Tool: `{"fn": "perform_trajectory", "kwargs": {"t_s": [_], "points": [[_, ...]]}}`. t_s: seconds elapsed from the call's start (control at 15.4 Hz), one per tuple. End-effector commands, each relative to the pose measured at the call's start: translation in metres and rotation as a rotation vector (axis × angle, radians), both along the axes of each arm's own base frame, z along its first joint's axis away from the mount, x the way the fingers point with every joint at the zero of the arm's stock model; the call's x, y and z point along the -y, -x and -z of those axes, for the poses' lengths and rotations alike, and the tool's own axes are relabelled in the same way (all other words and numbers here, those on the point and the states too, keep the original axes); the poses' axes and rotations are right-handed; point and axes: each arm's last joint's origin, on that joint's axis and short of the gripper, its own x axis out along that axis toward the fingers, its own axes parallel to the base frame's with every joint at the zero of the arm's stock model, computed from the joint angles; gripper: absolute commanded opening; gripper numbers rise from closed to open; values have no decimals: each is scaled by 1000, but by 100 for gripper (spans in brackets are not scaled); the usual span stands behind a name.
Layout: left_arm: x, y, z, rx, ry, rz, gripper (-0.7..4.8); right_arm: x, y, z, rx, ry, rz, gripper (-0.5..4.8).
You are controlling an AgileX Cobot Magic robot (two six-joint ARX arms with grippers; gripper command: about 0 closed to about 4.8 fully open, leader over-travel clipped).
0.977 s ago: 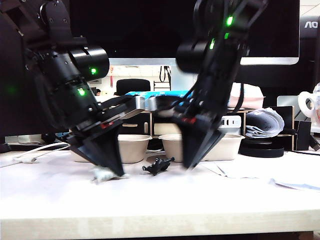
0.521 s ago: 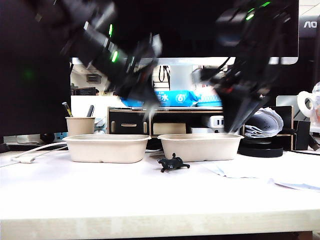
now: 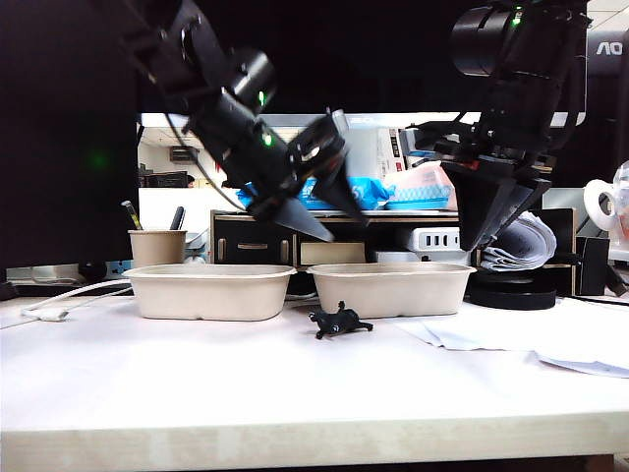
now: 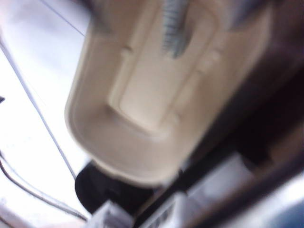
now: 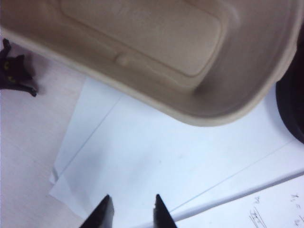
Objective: Put the dolls with similar sizes into the same paper box, while dolls with different sizes go into separate paper boxes.
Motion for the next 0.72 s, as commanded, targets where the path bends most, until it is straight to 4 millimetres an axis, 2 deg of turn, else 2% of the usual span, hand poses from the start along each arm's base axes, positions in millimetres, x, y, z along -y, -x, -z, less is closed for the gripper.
{"fn": "perform_trajectory", "kwargs": {"t_s": [0.07, 0.2, 0.33, 0.59, 0.72], "points": [[-3, 10, -7, -71, -22, 31, 470, 0, -1, -3, 20, -12, 2, 117], [-1, 30, -2, -191, -116, 121, 469, 0, -2, -4, 33, -16, 2, 117], [7, 48, 11, -206, -311, 173, 467, -1, -3, -4, 47, -22, 3, 117], [29, 59, 20, -123, -455, 148, 456, -1, -3, -5, 49, -25, 1, 117], [31, 58, 31, -133, -480, 151, 457, -1, -3, -5, 49, -26, 1, 117]]}}
